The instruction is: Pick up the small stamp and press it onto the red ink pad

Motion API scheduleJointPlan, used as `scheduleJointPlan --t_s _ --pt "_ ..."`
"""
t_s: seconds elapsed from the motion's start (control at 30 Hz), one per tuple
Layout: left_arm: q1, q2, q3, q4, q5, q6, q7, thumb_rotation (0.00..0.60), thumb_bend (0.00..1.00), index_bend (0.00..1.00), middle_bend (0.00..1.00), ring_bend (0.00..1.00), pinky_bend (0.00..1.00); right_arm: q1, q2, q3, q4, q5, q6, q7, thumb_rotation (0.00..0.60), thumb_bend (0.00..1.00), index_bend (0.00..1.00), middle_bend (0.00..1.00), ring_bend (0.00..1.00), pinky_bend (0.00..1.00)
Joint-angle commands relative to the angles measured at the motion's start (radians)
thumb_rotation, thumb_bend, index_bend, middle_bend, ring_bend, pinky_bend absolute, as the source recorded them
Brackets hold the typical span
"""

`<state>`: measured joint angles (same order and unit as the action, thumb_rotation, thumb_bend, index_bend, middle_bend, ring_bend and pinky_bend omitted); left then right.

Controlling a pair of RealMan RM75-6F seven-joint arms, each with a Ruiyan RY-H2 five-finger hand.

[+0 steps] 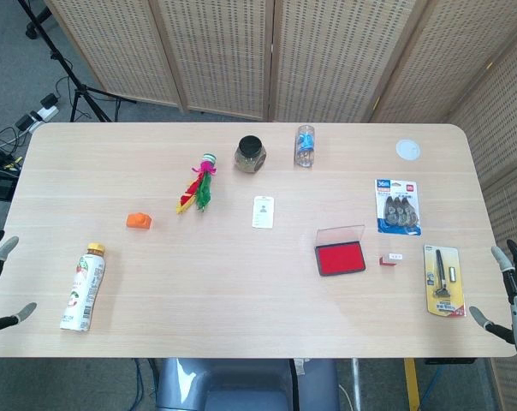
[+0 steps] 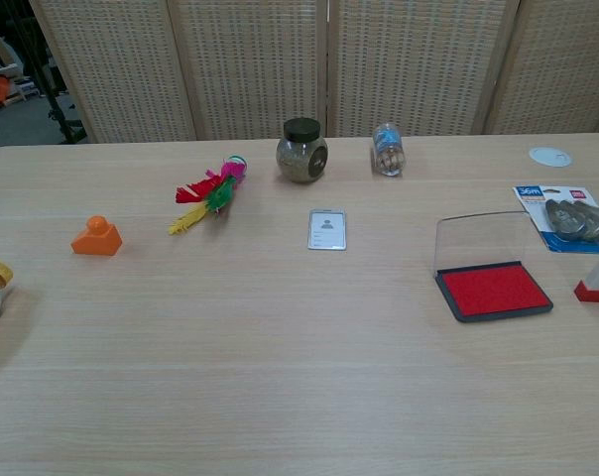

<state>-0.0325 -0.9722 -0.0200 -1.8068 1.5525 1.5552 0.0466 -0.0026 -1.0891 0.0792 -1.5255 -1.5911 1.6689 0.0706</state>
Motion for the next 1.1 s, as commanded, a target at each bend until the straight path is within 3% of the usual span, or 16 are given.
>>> scheduleJointPlan --t_s 0.03,0.33,0.43,0.47,0.53,0.6,0.67,0.77,0.93,1.1 --pt "0.0 0.0 0.0 0.0 0.0 0.0 0.0 0.6 0.0 0.0 0.0 0.0 0.0 0.0 0.001 0.001 0.001 0.001 -0.001 0.005 0.6 0.0 0.0 0.0 0.0 0.0" --pt "0.0 0.0 -0.003 -0.002 -0.002 0.0 0.0 0.6 0.0 0.0 0.0 0.0 0.0 0.026 0.011 0.013 0.012 0.011 -0.038 0.055 0.6 0.0 0.0 0.0 0.0 0.0" --pt "0.0 0.001 -0.008 0.0 -0.012 0.001 -0.005 0.6 0.0 0.0 0.0 0.0 0.0 0.053 0.02 0.031 0.032 0.018 -0.064 0.062 0.6 0.0 0.0 0.11 0.05 0.0" --pt "0.0 0.002 -0.009 0.0 -0.016 0.001 -0.006 0.6 0.0 0.0 0.0 0.0 0.0 0.061 0.022 0.035 0.038 0.017 -0.071 0.062 0.6 0.0 0.0 0.23 0.16 0.06" --pt "-0.001 0.002 -0.013 -0.002 -0.024 -0.001 -0.006 0.6 0.0 0.0 0.0 0.0 0.0 0.085 0.025 0.043 0.054 0.008 -0.09 0.07 0.6 0.0 0.0 0.49 0.47 0.34" --pt "-0.003 0.002 -0.016 -0.003 -0.031 -0.006 -0.004 0.6 0.0 0.0 0.0 0.0 0.0 0.112 0.029 0.046 0.071 -0.009 -0.115 0.087 0.6 0.0 0.0 0.74 0.78 0.79" --pt "-0.008 0.001 -0.02 -0.006 -0.043 -0.014 0.004 0.6 0.0 0.0 0.0 0.0 0.0 0.152 0.04 0.041 0.079 -0.017 -0.182 0.087 0.6 0.0 0.0 0.87 0.93 0.96" --pt "-0.015 -0.002 -0.025 -0.01 -0.056 -0.027 0.016 0.6 0.0 0.0 0.0 0.0 0.0 0.201 0.047 0.038 0.064 -0.01 -0.271 0.058 0.6 0.0 0.0 0.99 1.0 1.0" --pt "-0.024 -0.005 -0.029 -0.01 -0.073 -0.046 0.027 0.6 0.0 0.0 0.0 0.0 0.0 0.254 0.033 0.029 0.054 0.005 -0.377 0.033 0.6 0.0 0.02 1.0 1.0 1.0" --pt "-0.037 -0.009 -0.037 -0.006 -0.103 -0.073 0.032 0.6 0.0 0.0 0.0 0.0 0.0 0.327 -0.035 0.035 0.055 0.092 -0.532 -0.094 0.6 0.0 0.14 1.0 1.0 1.0"
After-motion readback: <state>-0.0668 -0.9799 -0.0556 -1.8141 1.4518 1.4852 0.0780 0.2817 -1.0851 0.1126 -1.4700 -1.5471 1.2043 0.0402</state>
